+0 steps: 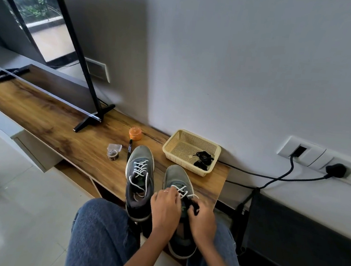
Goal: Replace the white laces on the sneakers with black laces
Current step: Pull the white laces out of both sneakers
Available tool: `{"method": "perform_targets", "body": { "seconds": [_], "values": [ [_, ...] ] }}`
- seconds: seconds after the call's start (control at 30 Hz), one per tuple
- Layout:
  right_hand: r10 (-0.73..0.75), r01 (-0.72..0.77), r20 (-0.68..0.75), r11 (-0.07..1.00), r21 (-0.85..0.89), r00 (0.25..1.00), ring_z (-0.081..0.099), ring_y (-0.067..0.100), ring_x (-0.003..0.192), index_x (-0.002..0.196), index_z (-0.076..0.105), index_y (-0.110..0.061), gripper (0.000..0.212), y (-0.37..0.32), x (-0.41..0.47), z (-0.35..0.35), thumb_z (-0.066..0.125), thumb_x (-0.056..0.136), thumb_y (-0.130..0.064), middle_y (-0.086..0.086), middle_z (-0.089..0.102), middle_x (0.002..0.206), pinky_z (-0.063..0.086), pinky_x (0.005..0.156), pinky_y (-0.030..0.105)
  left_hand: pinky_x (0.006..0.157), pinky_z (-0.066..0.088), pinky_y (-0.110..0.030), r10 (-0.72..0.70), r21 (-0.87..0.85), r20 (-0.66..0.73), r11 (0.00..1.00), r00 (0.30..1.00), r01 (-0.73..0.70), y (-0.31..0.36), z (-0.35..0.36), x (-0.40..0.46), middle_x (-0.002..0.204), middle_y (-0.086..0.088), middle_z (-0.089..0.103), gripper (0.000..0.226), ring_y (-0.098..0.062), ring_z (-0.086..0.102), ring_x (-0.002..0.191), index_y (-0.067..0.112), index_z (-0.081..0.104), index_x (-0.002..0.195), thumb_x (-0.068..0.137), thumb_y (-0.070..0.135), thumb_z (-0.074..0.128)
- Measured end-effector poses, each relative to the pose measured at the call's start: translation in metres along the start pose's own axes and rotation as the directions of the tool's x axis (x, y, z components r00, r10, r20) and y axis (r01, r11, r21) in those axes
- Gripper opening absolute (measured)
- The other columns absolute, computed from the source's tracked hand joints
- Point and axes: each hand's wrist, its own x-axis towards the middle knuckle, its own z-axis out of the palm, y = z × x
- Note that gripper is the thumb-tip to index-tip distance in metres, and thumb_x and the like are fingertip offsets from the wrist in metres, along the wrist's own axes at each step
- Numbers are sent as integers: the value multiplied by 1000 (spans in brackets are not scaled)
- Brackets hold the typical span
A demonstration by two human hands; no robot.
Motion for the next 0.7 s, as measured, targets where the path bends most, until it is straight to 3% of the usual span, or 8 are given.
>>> {"method": "perform_targets", "body": {
  "seconds": [0.1,0.17,0.27,0.37,0.47,0.57,0.7],
  "values": [
    [8,-8,-8,1000,-5,1000,60,15,99,116,63,-25,27,2,1,-1,55,91,-21,-6,63,113,46,73,29,67,41,-27,-184,-211,-51,963,982,170,3,-13,2,82,5,58,7,-16,58,79,18,57,96,97,20,51],
    [-24,24,1,999,-22,1000,59,13,99,119,60,-27,30,1,-1,-1,55,90,-21,-7,62,113,45,71,28,81,42,-27,-280,-287,-31,922,960,259,4,-19,1,109,2,62,24,-18,57,105,18,54,121,99,19,46],
    [-105,106,16,992,-63,994,55,14,105,128,54,-28,41,-4,-4,0,54,89,-14,-7,56,118,42,71,26,101,37,-30,-288,-284,9,918,958,279,3,-21,-4,140,-1,49,52,-18,43,130,16,33,148,98,15,45],
    [-241,238,-8,963,-123,970,53,18,101,122,61,-22,42,-9,-3,1,56,85,-4,-1,54,111,46,70,26,109,36,-34,-198,-245,13,950,980,195,0,-15,-18,141,-6,48,54,-19,40,132,14,37,146,94,14,52],
    [-359,353,13,910,-217,933,51,16,95,104,69,-21,28,-11,4,3,64,81,-6,-2,55,103,44,74,25,113,34,-42,-115,-177,48,977,992,122,-9,0,-30,139,-11,52,50,-26,44,132,8,45,141,93,13,58],
    [-447,431,30,840,-329,894,54,17,87,84,72,-22,18,-14,14,6,79,70,-15,-4,56,95,45,68,27,118,21,-34,-122,-147,159,978,980,146,-16,11,-34,146,-9,46,49,-22,37,138,10,37,146,99,18,48],
    [-488,471,84,763,-443,869,56,17,78,70,72,-24,24,-20,22,10,89,55,-18,-6,59,88,46,54,27,115,28,-35,-145,-195,194,963,970,183,-14,13,-33,150,-9,40,49,-22,34,140,11,31,149,102,19,42]
  ]
}}
